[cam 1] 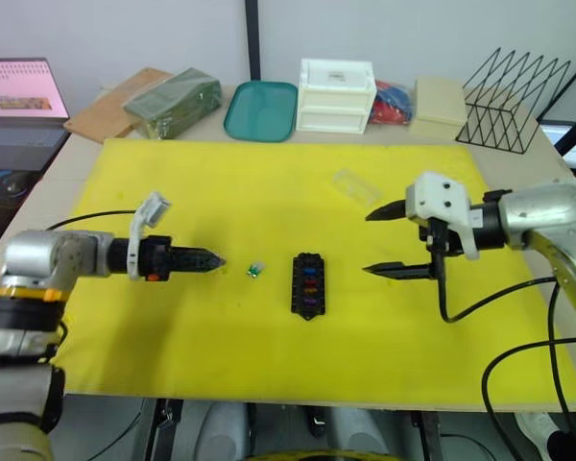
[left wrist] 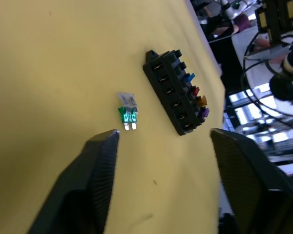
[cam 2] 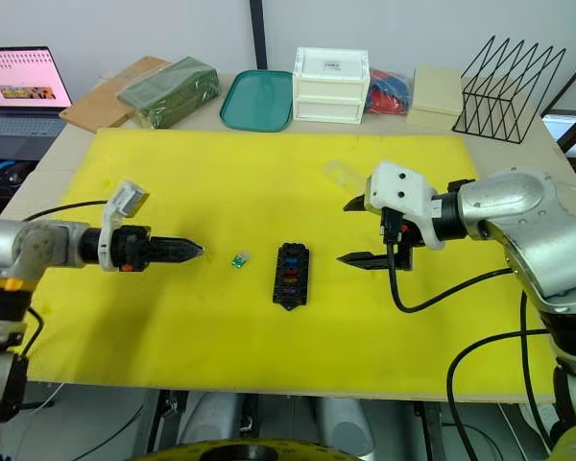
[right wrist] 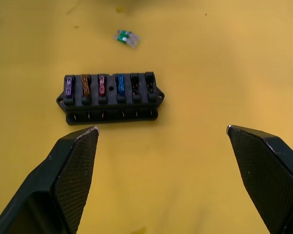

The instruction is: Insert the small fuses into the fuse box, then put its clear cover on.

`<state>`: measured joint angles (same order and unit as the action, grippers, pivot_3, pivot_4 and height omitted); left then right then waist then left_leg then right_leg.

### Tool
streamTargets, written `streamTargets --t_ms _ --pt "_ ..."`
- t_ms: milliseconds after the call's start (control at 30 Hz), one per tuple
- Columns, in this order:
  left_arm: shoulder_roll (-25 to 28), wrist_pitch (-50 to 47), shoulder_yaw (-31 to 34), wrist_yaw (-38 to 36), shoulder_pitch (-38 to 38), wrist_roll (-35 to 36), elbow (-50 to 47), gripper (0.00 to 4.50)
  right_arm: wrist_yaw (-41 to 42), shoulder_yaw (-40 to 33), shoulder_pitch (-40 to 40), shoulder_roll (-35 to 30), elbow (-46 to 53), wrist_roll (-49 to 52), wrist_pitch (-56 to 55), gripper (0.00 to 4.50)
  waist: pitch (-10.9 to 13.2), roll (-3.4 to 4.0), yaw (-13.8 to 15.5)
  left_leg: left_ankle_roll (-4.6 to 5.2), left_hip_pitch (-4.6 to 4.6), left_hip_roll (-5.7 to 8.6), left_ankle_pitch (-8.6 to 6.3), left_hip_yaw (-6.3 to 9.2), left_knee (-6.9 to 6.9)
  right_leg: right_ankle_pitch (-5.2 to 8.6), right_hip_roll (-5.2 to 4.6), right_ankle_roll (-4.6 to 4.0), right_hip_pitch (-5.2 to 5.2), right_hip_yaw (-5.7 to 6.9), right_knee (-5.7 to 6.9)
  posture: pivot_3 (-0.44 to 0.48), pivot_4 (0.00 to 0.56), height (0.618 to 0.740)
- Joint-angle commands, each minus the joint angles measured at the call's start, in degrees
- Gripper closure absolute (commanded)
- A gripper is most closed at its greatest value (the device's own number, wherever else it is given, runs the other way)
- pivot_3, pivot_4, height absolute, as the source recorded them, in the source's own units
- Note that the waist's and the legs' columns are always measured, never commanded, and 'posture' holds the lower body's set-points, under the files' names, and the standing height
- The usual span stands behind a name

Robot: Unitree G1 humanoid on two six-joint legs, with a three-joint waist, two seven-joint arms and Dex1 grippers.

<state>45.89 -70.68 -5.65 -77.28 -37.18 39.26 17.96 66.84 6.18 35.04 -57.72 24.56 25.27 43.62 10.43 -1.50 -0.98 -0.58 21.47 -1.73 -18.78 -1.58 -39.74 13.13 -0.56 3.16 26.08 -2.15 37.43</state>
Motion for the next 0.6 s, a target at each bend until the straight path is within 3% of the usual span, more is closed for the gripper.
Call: streamTargets --t_ms 33,600 --pt "-1.4 -2.4 -1.2 -0.9 -3.2 0.3 2.5 1.99 -0.3 0.8 2.7 1.6 2.9 1.9 1.5 0.0 0.0 0.0 0.0 0.0 0.01 0.0 0.0 0.0 0.0 0.0 0.0 0.0 0.03 0.0 0.02 0.0 0.15 0.74" --pt "-6.4 1.8 -7.8 -1.3 -4.6 -5.2 7.5 1.99 -3.9 1.7 3.7 3.2 7.4 3.9 5.3 0.0 0.0 0.01 0.2 0.0 0.01 0.0 0.0 0.09 -0.09 -0.01 -0.01 -0.01 0.02 -0.01 0.12 0.0 0.15 0.74"
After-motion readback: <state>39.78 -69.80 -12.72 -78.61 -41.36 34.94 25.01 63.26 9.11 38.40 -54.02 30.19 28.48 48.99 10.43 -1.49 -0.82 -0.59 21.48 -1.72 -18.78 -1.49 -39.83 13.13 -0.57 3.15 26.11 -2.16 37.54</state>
